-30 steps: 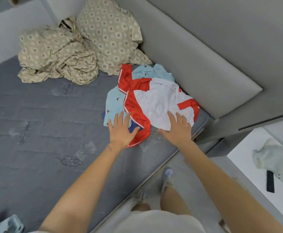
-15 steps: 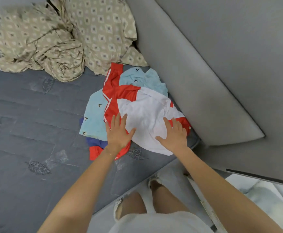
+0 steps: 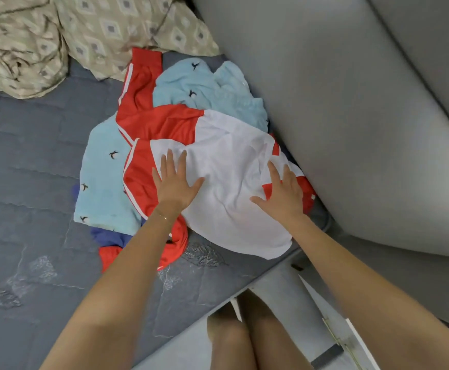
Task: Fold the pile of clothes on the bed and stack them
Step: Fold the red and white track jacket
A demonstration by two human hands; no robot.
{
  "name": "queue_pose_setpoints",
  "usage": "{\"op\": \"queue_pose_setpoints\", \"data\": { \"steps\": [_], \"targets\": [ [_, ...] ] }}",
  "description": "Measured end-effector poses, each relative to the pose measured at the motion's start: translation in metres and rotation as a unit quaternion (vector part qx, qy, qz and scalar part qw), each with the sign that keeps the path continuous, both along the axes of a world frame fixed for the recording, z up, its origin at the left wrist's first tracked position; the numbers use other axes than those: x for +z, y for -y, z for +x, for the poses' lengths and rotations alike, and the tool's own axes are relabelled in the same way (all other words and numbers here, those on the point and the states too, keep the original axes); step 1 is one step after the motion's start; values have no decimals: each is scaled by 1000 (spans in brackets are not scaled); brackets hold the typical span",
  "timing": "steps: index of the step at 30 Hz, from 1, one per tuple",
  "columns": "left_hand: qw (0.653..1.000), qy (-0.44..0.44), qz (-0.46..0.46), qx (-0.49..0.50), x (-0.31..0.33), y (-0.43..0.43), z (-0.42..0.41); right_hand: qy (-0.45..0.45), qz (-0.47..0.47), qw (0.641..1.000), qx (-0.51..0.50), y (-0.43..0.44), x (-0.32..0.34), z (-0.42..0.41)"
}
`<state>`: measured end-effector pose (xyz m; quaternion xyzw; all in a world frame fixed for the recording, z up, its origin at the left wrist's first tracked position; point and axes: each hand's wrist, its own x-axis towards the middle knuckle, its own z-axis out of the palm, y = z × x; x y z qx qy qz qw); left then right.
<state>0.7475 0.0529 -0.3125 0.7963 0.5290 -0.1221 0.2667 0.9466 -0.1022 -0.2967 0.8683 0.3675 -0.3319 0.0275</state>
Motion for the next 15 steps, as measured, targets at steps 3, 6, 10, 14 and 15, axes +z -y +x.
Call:
{"op": "queue_pose_setpoints", "data": {
  "steps": [3,6,10,14,15],
  "targets": [
    [1000,0,15,0,-30,-16,6,-26,-2,999,-43,-12,-30,4],
    [999,17,31,28,-48,-27,10,-34,12,996,-84,-22,-52,3],
    [994,-31,102,3,-60,-36,12,-76,20,987,-139,-34,-72,5],
    [993,-2,117,22,-61,-45,14,-44,1,990,-136,-47,-86,2],
    [993,16,113,25,-59,-44,14,-16,-18,994,-110,-46,-88,0]
  ]
}}
